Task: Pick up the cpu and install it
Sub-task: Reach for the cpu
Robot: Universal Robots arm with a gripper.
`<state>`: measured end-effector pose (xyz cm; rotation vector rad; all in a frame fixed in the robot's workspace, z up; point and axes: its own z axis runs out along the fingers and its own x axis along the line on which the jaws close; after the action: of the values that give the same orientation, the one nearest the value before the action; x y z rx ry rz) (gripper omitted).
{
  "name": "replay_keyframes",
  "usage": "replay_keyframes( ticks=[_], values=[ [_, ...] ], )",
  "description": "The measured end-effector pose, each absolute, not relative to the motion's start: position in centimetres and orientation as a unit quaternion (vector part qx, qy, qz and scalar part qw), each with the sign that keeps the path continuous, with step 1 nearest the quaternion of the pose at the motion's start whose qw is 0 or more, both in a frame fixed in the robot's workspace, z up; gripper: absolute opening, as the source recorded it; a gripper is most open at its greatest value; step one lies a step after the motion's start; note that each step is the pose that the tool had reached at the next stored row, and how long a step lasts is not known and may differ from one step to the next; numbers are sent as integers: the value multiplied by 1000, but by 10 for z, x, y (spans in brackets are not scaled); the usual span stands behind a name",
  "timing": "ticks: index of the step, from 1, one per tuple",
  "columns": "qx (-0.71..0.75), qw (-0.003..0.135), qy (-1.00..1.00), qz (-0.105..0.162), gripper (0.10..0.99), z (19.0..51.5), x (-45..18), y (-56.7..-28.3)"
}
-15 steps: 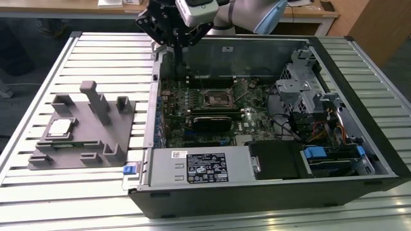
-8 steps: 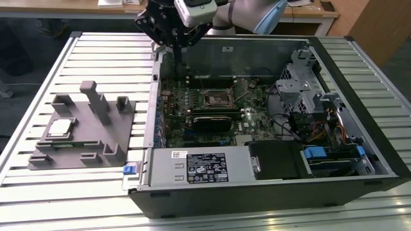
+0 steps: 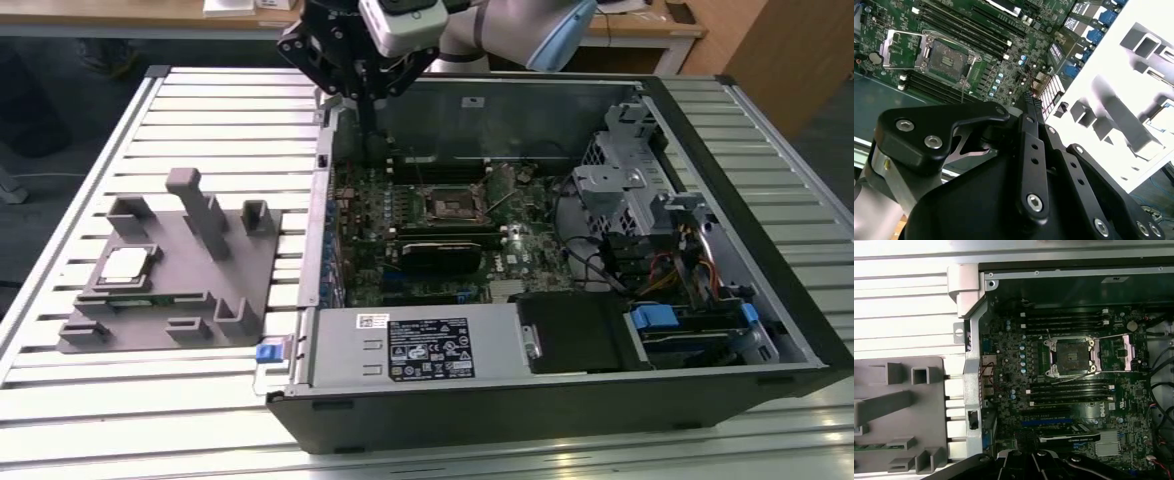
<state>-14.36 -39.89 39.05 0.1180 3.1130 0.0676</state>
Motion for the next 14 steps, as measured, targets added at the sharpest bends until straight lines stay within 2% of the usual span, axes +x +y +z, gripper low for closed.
replay_keyframes(
  ticks=[14],
  values=[
    [38, 12, 999, 22, 106, 389, -147, -399]
  ],
)
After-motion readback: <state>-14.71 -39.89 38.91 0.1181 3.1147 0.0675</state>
